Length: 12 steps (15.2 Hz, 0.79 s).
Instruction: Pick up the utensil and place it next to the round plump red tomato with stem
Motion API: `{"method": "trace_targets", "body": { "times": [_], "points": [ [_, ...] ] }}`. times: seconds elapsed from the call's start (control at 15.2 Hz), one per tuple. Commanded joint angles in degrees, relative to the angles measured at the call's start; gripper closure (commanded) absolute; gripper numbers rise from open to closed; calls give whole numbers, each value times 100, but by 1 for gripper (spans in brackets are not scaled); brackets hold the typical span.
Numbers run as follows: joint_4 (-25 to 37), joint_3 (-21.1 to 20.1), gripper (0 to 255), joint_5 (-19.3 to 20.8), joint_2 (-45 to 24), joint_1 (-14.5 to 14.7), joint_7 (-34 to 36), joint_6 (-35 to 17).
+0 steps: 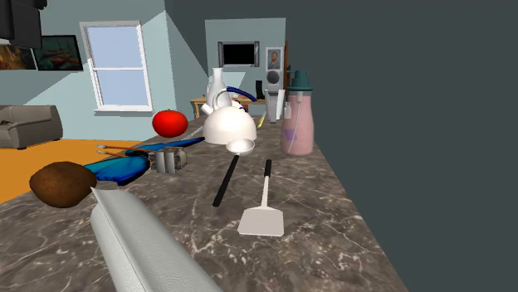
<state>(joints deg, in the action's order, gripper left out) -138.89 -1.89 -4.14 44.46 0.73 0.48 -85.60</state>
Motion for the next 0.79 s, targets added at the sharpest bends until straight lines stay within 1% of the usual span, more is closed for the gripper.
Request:
{"method": "trace_targets", "body": {
  "times": [0.0,0.33,0.73],
  "points": [
    [0,0,0,0,0,0,0,0],
    [-134,281,0,266,-727,173,-1002,-1074],
    [9,550,0,414,-1814,396,-2144,-2292]
  ]
}}
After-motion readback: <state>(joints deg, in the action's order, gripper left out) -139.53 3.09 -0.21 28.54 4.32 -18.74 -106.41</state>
